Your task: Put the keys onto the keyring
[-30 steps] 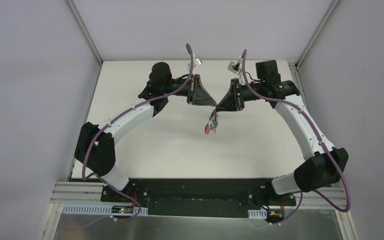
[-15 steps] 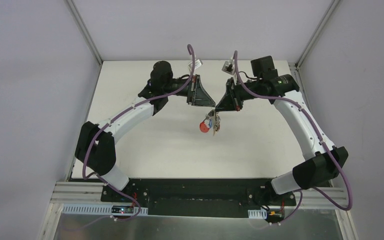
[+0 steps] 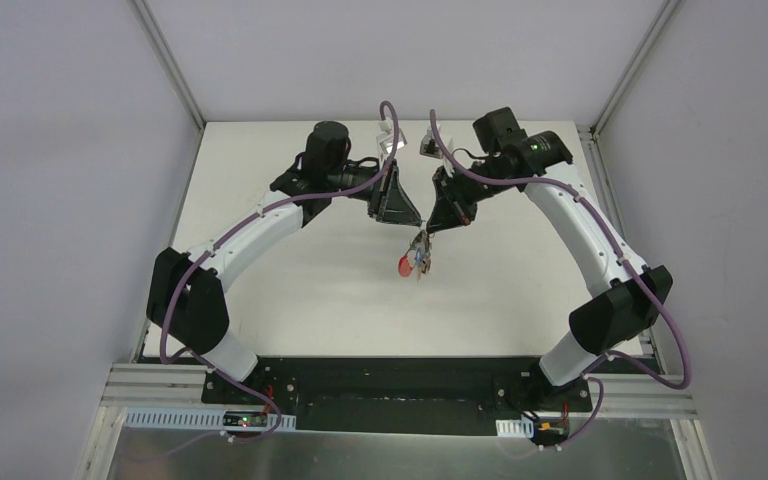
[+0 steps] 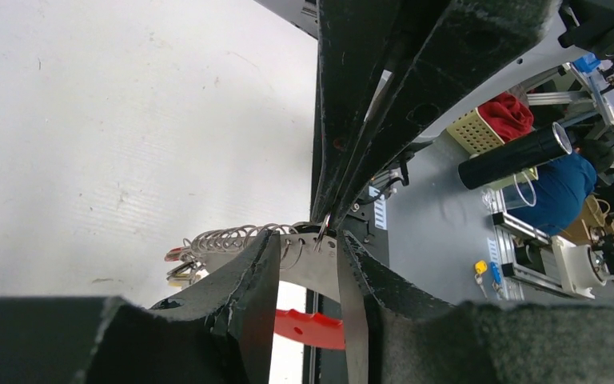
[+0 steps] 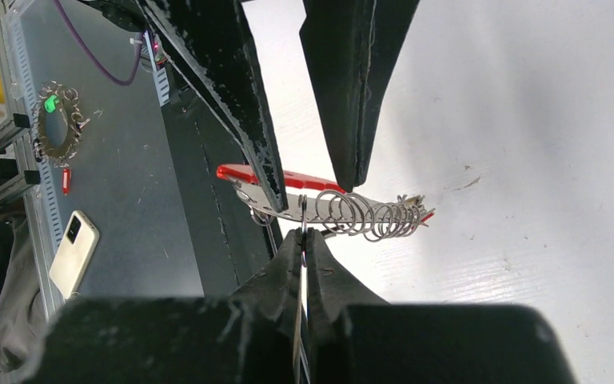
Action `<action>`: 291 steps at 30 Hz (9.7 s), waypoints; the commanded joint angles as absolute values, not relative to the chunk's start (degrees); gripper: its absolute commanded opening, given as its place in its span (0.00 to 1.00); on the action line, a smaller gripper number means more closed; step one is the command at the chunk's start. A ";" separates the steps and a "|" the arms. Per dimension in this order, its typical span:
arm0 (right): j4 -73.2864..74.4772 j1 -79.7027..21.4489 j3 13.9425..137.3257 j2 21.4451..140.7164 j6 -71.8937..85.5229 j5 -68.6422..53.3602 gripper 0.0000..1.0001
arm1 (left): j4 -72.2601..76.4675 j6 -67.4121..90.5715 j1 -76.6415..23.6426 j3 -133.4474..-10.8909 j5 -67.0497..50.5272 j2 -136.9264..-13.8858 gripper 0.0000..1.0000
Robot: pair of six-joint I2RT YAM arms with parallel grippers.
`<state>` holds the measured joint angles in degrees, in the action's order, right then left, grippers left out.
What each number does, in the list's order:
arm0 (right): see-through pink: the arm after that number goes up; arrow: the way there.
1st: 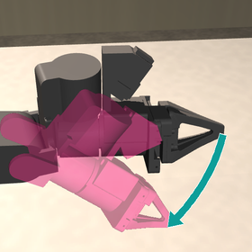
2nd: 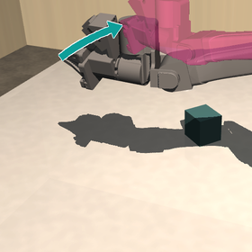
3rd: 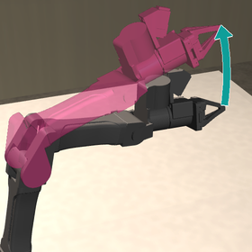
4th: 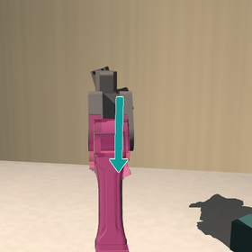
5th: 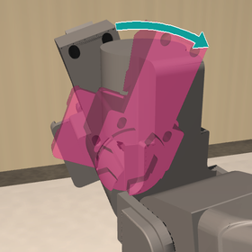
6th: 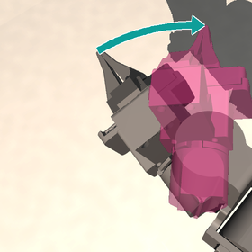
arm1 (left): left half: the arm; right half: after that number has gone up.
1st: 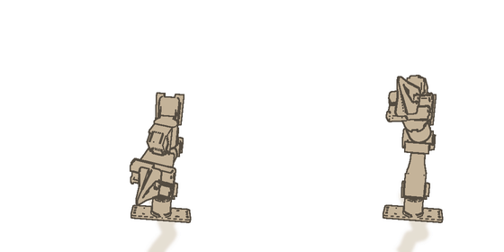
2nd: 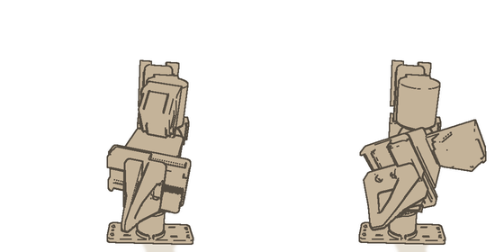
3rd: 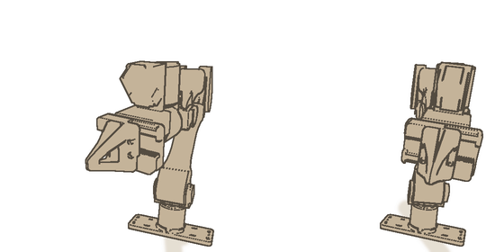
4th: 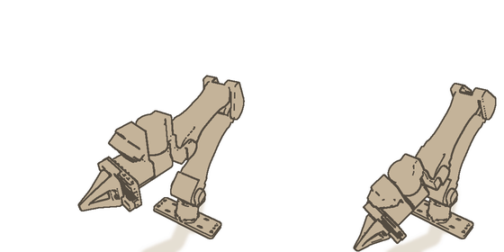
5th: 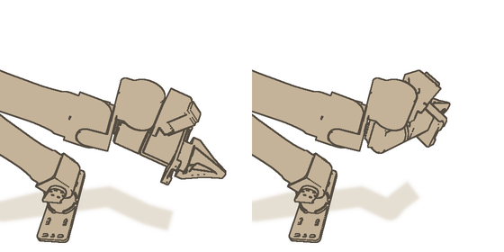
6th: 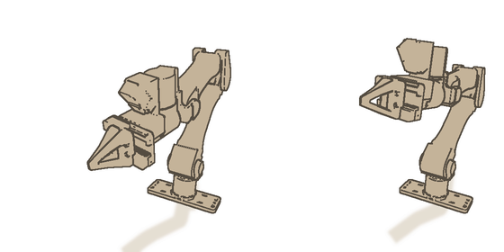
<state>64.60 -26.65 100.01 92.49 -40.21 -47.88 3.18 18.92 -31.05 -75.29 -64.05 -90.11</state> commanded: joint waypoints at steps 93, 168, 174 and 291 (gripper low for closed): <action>41.00 -18.50 85.70 80.02 -27.52 -63.66 0.27 | 39.73 46.23 -31.46 -71.98 -67.42 -91.22 0.00; 62.36 -25.01 98.37 89.65 -40.63 -55.01 0.00 | 11.70 22.79 -33.20 -76.73 -67.64 -90.09 0.10; 61.16 -24.92 97.72 89.26 -39.94 -55.02 0.00 | 11.15 22.14 -33.05 -76.30 -68.19 -90.01 0.07; 27.19 -21.14 71.76 78.15 -21.71 -64.07 0.39 | 29.44 39.77 -30.94 -72.86 -66.25 -90.31 0.00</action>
<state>28.88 -20.69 72.29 78.39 -21.85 -63.16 25.30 38.68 -31.40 -72.49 -65.95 -90.85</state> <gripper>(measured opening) 0.374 0.008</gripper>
